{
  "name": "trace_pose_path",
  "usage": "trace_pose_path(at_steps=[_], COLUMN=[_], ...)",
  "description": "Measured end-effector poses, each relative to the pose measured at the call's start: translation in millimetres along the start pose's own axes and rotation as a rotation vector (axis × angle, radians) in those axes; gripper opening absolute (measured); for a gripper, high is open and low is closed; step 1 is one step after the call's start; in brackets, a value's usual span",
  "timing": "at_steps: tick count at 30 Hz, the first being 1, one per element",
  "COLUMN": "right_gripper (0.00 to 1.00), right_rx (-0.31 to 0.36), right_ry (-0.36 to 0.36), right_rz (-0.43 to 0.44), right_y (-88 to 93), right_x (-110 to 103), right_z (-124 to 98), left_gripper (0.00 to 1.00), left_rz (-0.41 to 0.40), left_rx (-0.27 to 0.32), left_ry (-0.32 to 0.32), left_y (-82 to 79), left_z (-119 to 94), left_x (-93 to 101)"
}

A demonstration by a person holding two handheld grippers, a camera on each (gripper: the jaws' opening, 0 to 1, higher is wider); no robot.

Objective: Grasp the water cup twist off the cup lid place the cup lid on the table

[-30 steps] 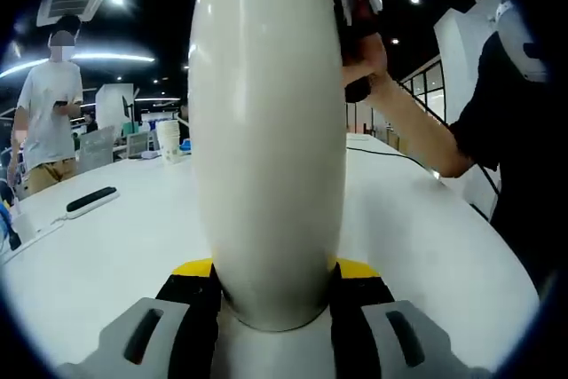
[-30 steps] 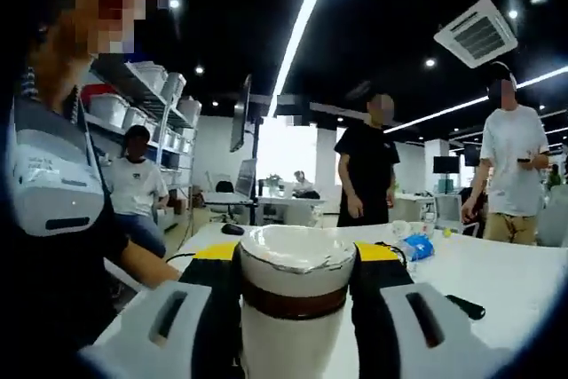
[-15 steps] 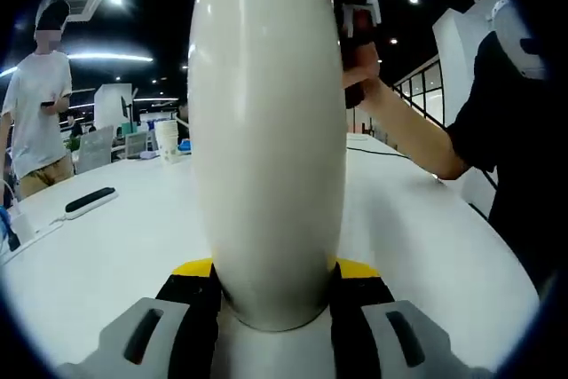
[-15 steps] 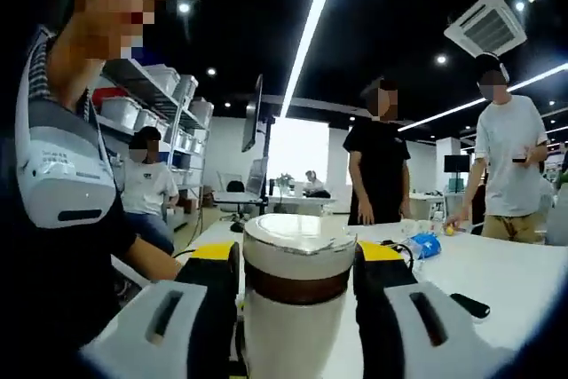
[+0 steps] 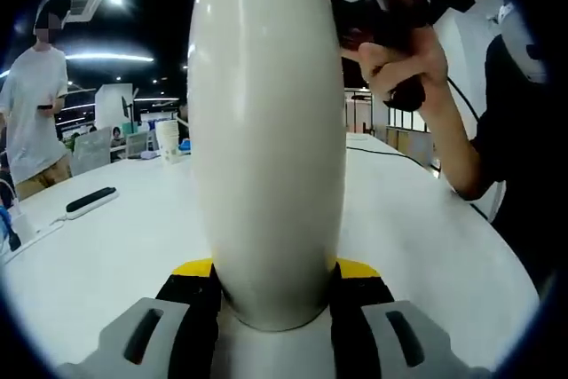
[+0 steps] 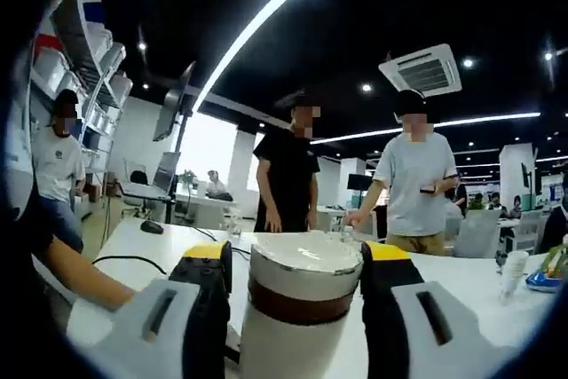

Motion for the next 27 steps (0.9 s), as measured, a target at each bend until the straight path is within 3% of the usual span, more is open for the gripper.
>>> trace_pose_path(at_steps=[5,11,12,15,19,23,26,27], right_gripper=[0.53,0.51,0.51,0.51,0.51,0.51,0.53,0.59], right_rx=[-0.011,-0.005,-0.004,-0.001,-0.002,-0.012,-0.037,-0.049], right_ry=[-0.064,-0.269,-0.343,-0.476,-0.601,-0.617,-0.563,-0.537], right_rz=[0.011,0.058,0.056,0.063,0.093,0.115,0.112,0.100], right_y=[1.3,2.0,2.6,4.6,6.4,7.8,14.6,18.7], right_x=[0,-4,-4,-4,-5,-5,-7,-7], right_z=[-1,-2,-3,-5,-6,-4,-5,-5], left_gripper=[0.50,0.50,0.50,0.50,0.50,0.50,0.50,0.50], left_rz=[-0.003,-0.004,-0.004,-0.004,-0.004,-0.005,-0.004,-0.003], left_rx=[-0.002,-0.003,-0.003,-0.003,-0.003,-0.003,-0.002,-0.002], left_ry=[-0.001,0.000,0.000,0.001,0.001,0.002,0.003,0.004], left_y=[0.0,0.2,0.1,0.1,0.1,0.0,0.0,-0.1], left_z=[0,1,1,1,2,2,2,2], left_x=[0.0,-0.6,-0.7,-0.8,-1.1,-1.2,-1.1,-1.0])
Point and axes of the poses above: the point that each gripper's makers call its tool centre point, and the gripper's own axes: z roughly forward along the fingers, x roughly to its right, y roughly out of its underside, the point moved 2 cm from there along -z, roughly backward along the fingers, and after that the axes turned 4 degrees about y, right-handed, at the moved point
